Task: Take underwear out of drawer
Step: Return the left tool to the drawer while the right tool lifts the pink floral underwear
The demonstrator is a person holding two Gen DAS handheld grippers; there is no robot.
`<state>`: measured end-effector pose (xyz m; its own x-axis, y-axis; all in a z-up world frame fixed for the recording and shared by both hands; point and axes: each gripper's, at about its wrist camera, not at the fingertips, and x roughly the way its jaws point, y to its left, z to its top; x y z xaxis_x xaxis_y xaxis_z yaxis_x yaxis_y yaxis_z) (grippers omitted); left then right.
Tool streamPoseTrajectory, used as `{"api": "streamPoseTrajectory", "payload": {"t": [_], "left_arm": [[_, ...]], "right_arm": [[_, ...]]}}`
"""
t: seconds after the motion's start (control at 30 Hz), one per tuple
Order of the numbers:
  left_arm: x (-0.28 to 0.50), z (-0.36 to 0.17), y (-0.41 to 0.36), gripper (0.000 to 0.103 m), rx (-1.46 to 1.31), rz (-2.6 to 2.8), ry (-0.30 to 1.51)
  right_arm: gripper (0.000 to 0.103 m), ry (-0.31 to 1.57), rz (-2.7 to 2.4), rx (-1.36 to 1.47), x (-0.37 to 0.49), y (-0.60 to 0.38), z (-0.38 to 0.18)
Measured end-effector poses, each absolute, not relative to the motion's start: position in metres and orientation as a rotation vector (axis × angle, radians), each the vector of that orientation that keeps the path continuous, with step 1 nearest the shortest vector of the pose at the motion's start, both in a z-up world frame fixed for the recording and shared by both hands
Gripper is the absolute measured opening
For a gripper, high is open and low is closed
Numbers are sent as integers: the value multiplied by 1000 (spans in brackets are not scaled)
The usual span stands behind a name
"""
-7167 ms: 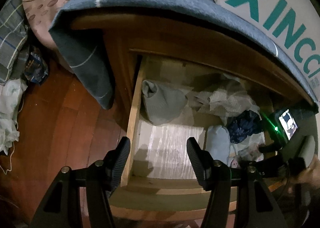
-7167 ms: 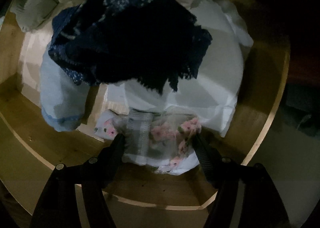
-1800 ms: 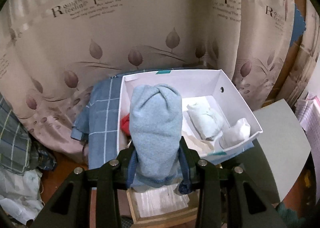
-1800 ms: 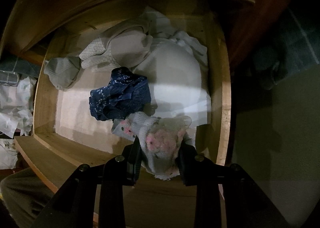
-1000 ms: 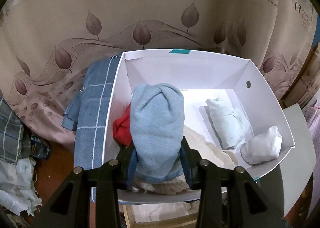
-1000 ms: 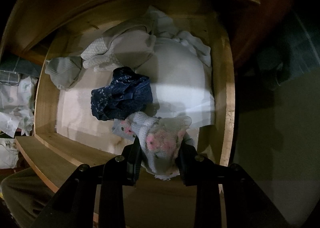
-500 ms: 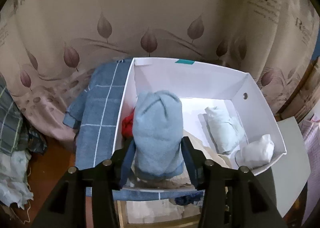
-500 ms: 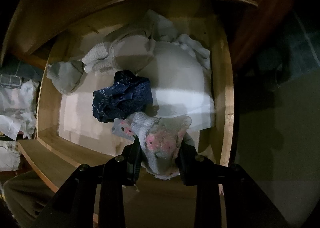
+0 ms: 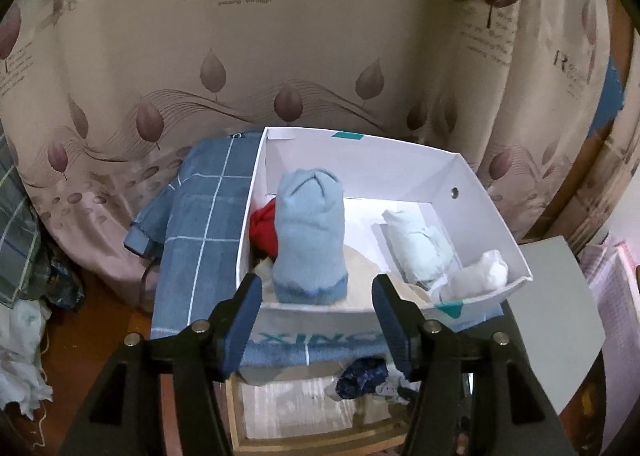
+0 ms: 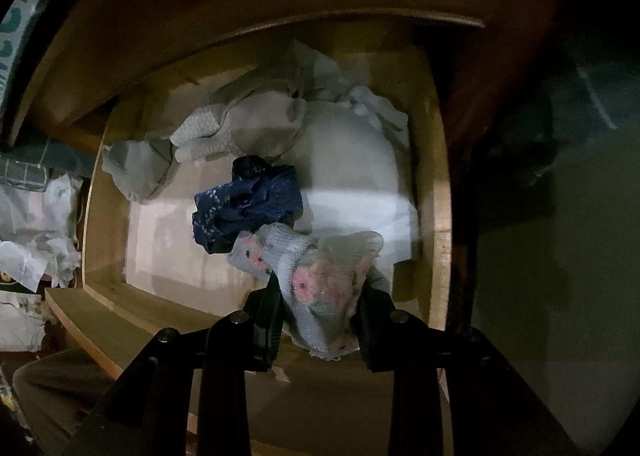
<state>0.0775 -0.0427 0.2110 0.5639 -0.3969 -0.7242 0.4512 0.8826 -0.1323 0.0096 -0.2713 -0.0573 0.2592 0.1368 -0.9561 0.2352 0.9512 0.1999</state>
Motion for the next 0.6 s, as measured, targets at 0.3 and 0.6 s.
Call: {"api": "streamPoseTrajectory", "payload": {"t": [0.3, 0.6], "left_arm": [[29, 165, -10, 59, 142, -428, 804], [36, 70, 10, 59, 78, -335, 952]], "right_arm": [[28, 1232, -76, 314, 3, -273, -39], [28, 1167, -66, 295, -6, -269, -21]]}}
